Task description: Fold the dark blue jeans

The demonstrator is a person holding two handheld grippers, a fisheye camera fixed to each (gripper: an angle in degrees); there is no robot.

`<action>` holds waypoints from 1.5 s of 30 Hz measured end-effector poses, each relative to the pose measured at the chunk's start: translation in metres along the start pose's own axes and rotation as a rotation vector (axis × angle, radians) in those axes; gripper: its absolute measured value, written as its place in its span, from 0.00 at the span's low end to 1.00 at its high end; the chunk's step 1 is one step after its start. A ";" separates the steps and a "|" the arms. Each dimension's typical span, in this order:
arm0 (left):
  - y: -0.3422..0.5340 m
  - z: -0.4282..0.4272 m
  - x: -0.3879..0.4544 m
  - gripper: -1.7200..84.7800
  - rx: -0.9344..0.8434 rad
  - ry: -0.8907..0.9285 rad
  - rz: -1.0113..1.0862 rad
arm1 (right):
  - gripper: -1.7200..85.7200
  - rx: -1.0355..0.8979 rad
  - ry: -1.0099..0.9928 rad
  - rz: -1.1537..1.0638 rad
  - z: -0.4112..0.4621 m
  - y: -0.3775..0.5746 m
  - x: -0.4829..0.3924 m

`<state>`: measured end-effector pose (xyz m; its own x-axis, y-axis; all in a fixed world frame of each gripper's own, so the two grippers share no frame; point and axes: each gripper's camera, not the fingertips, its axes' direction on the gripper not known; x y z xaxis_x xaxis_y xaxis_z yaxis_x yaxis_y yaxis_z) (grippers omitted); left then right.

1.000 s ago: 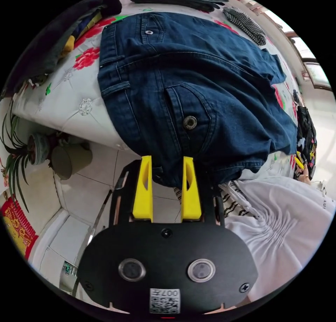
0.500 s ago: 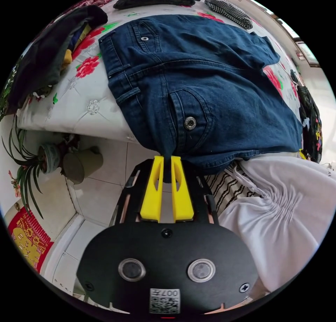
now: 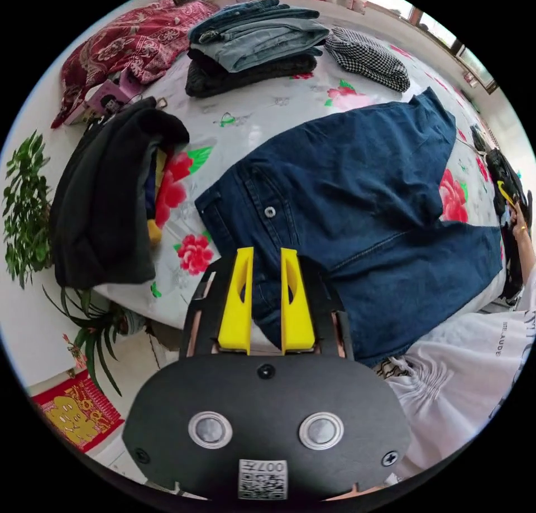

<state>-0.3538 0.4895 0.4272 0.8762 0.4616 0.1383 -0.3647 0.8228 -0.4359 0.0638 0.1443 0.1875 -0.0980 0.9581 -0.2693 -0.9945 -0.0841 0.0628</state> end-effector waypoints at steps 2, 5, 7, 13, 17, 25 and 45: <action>-0.051 0.020 0.004 0.12 -0.041 -0.055 0.056 | 0.12 -0.010 -0.032 -0.020 0.027 -0.037 -0.027; -0.092 0.041 0.005 0.12 -0.072 -0.098 0.089 | 0.13 -0.029 -0.078 -0.029 0.069 -0.092 -0.058; -0.125 0.062 0.004 0.12 -0.095 -0.119 0.102 | 0.13 -0.053 -0.082 -0.021 0.098 -0.120 -0.068; -0.152 0.102 0.013 0.09 -0.148 -0.072 0.208 | 0.11 -0.088 -0.126 0.125 0.191 -0.177 -0.072; -0.146 0.106 0.010 0.09 -0.107 -0.028 0.152 | 0.04 -0.097 -0.009 0.156 0.220 -0.174 -0.085; -0.165 0.119 0.031 0.08 -0.172 -0.063 0.126 | 0.04 0.082 0.180 0.139 0.146 -0.091 -0.065; -0.207 0.137 0.086 0.09 -0.252 -0.071 0.444 | 0.07 -0.440 0.247 -1.012 0.349 -0.127 -0.346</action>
<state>-0.2461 0.4039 0.6510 0.6275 0.7768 -0.0529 -0.6018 0.4408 -0.6660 0.2372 -0.0810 0.6086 0.8033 0.5643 -0.1903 -0.5433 0.5635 -0.6224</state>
